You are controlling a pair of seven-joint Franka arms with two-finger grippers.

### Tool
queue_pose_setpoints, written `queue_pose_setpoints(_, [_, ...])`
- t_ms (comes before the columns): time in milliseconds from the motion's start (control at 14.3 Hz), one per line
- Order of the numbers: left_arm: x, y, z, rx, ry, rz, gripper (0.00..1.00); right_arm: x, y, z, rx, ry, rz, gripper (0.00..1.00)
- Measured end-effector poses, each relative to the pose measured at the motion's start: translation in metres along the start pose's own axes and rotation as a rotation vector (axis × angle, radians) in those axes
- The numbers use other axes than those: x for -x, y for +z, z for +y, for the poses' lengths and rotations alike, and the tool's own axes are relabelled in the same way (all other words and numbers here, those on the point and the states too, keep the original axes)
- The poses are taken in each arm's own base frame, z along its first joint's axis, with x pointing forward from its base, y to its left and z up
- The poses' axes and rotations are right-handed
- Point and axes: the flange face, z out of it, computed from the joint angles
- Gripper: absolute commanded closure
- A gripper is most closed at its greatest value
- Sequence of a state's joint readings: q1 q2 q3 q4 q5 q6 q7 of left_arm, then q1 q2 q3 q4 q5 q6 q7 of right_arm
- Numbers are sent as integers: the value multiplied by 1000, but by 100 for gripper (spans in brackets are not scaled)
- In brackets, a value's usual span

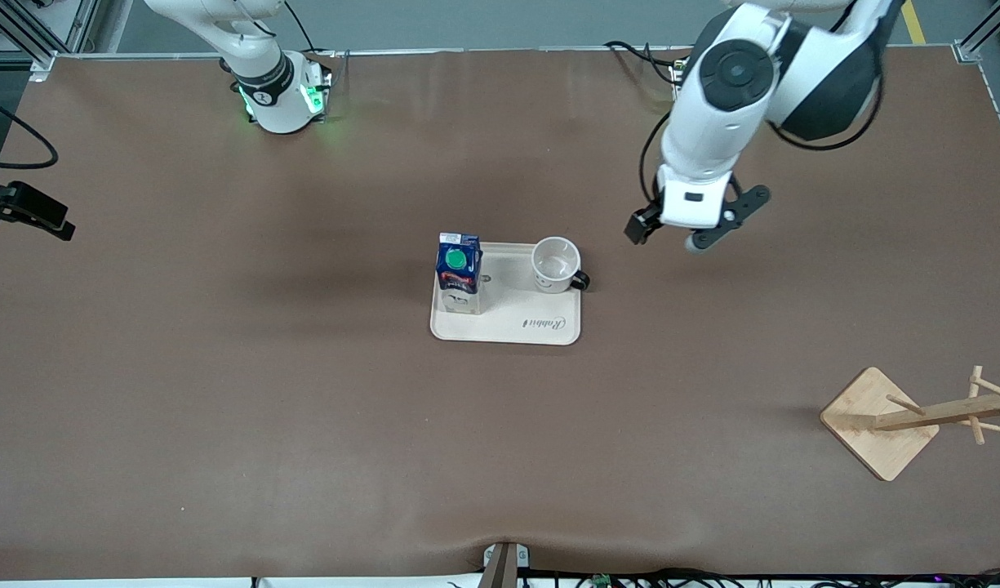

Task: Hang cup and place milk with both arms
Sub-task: 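Move the left gripper toward the white mug on the tray, then lower the left gripper into the white mug's rim and close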

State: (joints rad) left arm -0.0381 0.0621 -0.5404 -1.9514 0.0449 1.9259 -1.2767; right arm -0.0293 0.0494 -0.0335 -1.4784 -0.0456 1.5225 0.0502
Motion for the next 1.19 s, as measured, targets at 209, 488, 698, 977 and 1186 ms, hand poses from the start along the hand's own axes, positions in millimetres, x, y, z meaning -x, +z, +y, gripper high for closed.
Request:
queue_pose_setpoints(209, [23, 32, 16, 8, -116, -27, 13, -1, 1, 0, 0, 0, -2, 0])
queue_pose_setpoints(488, [60, 73, 43, 18, -237, -71, 20, -1, 1, 0, 0, -1, -1, 0])
queue_pose_setpoints(698, [77, 103, 55, 4, -298, -72, 24, -1, 1, -1, 0, -1, -1, 0])
queue_pose_setpoints(977, [87, 133, 67, 14, -363, -58, 28, -1, 1, -2, 0, -4, -3, 0])
queue_pose_setpoints(1186, [95, 156, 73, 23, -414, -32, 30, -2, 5, -7, -1, -13, -10, 0])
